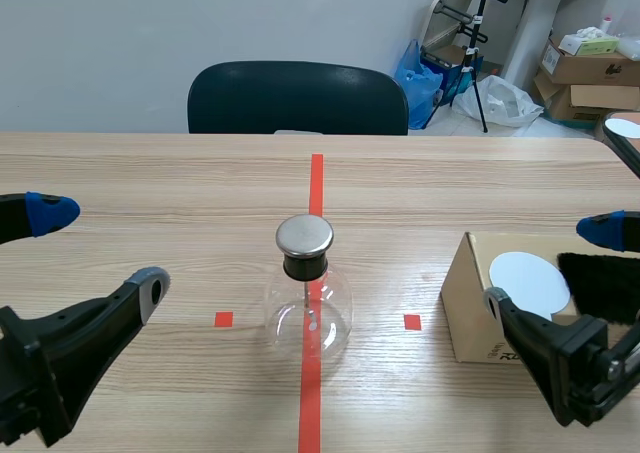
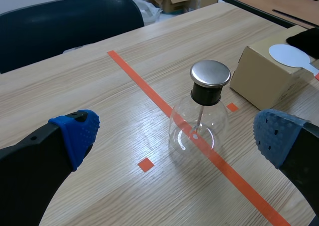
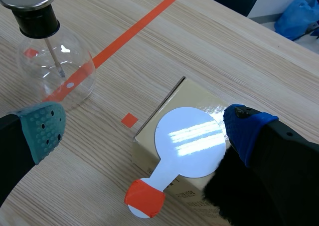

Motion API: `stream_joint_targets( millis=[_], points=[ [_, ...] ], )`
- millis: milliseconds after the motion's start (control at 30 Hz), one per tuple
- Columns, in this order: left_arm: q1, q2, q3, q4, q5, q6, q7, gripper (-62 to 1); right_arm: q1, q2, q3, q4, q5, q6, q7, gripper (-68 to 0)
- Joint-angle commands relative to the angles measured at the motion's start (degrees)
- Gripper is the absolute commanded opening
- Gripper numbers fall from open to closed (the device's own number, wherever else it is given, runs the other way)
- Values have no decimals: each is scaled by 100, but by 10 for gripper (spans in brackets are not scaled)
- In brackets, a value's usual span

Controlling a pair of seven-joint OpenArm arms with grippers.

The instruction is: Do the electroscope experiment

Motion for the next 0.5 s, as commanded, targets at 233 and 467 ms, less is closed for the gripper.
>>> stream_joint_targets(
  millis=[233,467],
  points=[
    [-7,31,37,105,-9,35,-59,14,-11,17,76,87,87,-22,125,4],
    [-7,31,37,105,-11,35,-59,14,-11,17,76,85,85,-22,125,4]
  ],
)
